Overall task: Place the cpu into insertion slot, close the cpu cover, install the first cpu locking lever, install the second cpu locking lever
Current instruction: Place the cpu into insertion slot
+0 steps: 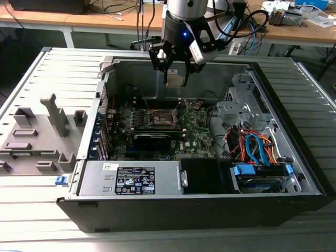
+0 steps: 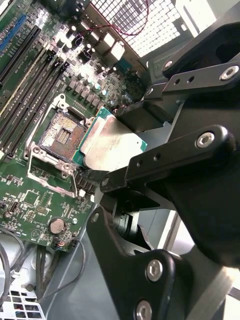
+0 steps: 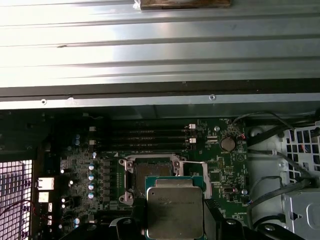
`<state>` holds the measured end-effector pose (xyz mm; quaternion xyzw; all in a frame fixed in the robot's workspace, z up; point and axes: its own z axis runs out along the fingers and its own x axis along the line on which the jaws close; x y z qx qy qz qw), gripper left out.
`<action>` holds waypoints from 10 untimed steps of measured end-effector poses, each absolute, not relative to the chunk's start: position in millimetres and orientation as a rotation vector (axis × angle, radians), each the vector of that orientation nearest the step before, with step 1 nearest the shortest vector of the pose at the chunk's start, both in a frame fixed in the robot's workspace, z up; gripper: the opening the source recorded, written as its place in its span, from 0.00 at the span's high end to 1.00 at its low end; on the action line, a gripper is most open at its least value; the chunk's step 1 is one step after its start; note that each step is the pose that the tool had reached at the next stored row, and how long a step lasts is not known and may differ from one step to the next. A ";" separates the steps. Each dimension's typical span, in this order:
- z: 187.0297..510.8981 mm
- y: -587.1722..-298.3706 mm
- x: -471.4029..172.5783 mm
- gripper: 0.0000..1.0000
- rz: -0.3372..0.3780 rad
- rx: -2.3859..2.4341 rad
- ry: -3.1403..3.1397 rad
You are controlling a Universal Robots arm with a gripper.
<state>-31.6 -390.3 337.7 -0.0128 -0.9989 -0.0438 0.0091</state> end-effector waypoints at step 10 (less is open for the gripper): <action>334.1 -400.8 -31.6 0.45 -0.137 -0.040 -3.120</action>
